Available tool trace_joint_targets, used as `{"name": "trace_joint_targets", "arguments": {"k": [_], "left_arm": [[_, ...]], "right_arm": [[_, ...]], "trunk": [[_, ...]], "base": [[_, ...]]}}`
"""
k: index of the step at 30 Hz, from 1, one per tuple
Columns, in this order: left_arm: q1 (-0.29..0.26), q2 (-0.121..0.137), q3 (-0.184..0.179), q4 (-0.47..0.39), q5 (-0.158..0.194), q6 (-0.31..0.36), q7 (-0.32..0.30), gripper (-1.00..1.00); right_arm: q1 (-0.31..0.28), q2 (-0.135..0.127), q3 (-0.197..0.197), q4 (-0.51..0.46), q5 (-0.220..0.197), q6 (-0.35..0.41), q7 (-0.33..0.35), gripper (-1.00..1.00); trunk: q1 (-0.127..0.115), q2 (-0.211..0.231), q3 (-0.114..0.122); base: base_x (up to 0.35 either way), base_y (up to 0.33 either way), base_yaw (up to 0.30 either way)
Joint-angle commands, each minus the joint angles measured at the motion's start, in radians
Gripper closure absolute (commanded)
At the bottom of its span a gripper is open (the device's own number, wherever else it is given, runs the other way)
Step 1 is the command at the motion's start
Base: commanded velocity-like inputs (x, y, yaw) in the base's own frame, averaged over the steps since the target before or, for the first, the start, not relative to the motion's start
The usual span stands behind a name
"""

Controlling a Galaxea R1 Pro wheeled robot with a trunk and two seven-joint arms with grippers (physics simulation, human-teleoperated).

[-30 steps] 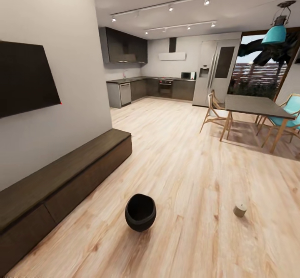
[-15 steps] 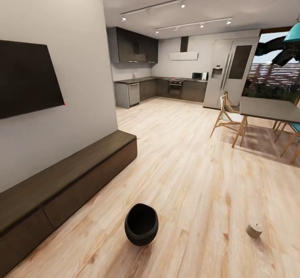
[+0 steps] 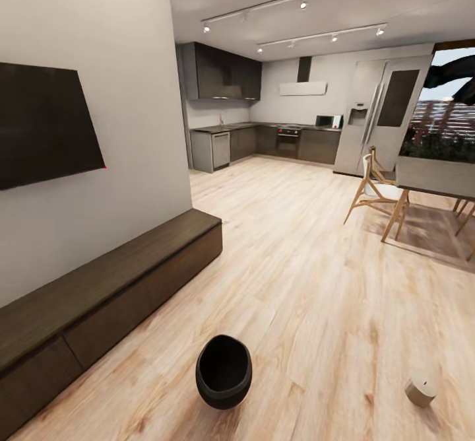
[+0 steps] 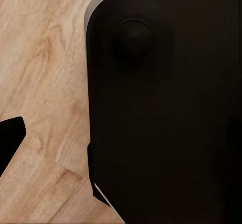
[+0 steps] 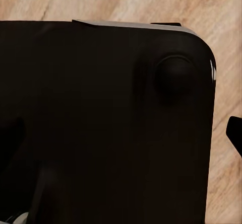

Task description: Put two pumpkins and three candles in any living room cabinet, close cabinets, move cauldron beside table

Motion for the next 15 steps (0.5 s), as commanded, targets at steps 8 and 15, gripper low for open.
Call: {"name": "trace_joint_targets", "arguments": {"k": [8,15], "left_arm": [[0.001,-0.003,0.002,-0.001,0.002,-0.025,-0.001,-1.0],[0.001,-0.002,-0.001,-0.001,0.002,-0.024,0.0,-1.0]], "right_arm": [[-0.001,-0.001,0.0,0.003,0.0,-0.004,0.001,-1.0],[-0.001,-0.003,-0.001,0.001,-0.003,-0.005,-0.001,-1.0]], "trunk": [[-0.023,0.042,0.016],[-0.05,0.091,0.035]], "base": [[0.005,0.0,0.158],[0.0,0.0,0.261]]}}
